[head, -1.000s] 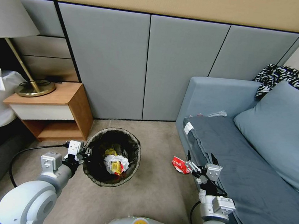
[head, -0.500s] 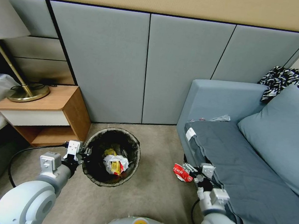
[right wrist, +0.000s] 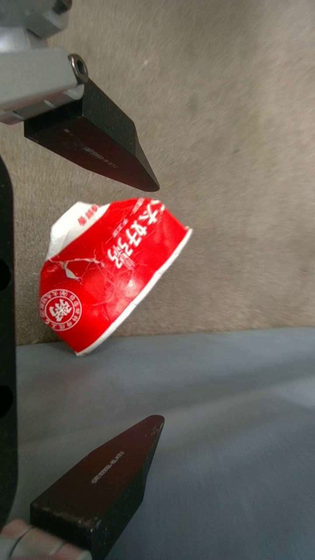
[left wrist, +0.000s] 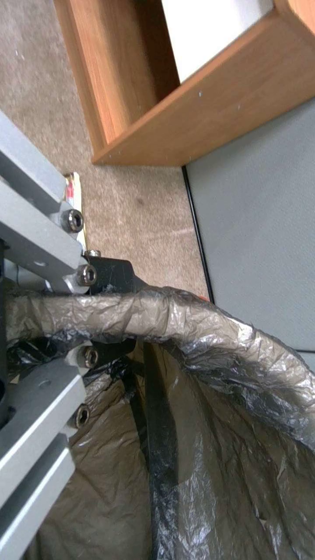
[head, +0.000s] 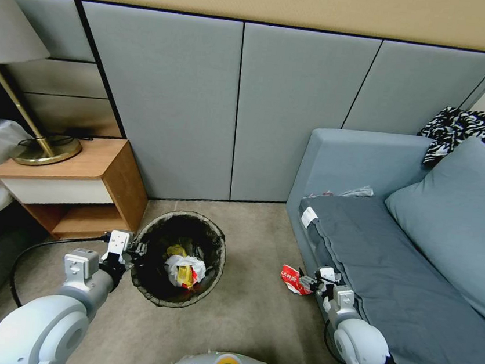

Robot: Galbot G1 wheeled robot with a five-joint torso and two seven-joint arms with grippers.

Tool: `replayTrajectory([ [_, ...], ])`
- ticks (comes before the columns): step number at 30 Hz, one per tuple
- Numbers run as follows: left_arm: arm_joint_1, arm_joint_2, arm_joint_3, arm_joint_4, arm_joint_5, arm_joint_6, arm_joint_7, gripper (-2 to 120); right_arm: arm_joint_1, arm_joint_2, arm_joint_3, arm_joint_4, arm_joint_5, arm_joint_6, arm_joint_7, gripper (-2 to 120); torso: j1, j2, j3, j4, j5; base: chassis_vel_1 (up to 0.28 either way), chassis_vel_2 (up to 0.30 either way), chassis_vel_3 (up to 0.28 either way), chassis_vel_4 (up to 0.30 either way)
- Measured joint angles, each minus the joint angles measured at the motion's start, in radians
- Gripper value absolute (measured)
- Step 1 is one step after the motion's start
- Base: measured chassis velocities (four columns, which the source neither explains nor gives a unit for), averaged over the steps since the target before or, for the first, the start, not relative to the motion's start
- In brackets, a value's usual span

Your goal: Pick up the trash bin, then pick up the garbage from the floor and place it into the trash bin.

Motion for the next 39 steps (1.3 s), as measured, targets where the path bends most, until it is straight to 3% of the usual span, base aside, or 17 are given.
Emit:
replayTrajectory([
  [8, 0.003, -0.001, -0.006, 0.000, -0.003, 0.000, -0.001, 1, 0.076, -0.032, -0.054, -0.094, 0.089, -0.074, -0.031, 100, 0.000, 0.000, 0.000, -0.0002, -0.0002, 0.000, 0.000, 0.000, 0.000],
  [13, 0.003, -0.004, -0.006, 0.000, -0.011, 0.000, -0.004, 1, 0.127, -0.021, -0.093, -0.181, 0.089, -0.077, -0.031, 100, 0.000, 0.000, 0.000, -0.0002, -0.0001, 0.000, 0.000, 0.000, 0.000],
  [29, 0.007, -0.010, -0.009, 0.000, -0.011, 0.000, -0.006, 1, 0.157, -0.001, -0.145, -0.223, 0.073, -0.071, -0.028, 100, 0.000, 0.000, 0.000, -0.0002, -0.0003, 0.000, 0.000, 0.000, 0.000],
  [39, 0.021, -0.015, -0.012, 0.000, 0.002, 0.000, -0.006, 1, 0.225, 0.054, -0.205, -0.332, 0.027, -0.037, -0.025, 100, 0.000, 0.000, 0.000, 0.0000, -0.0002, 0.000, 0.000, 0.000, 0.000],
])
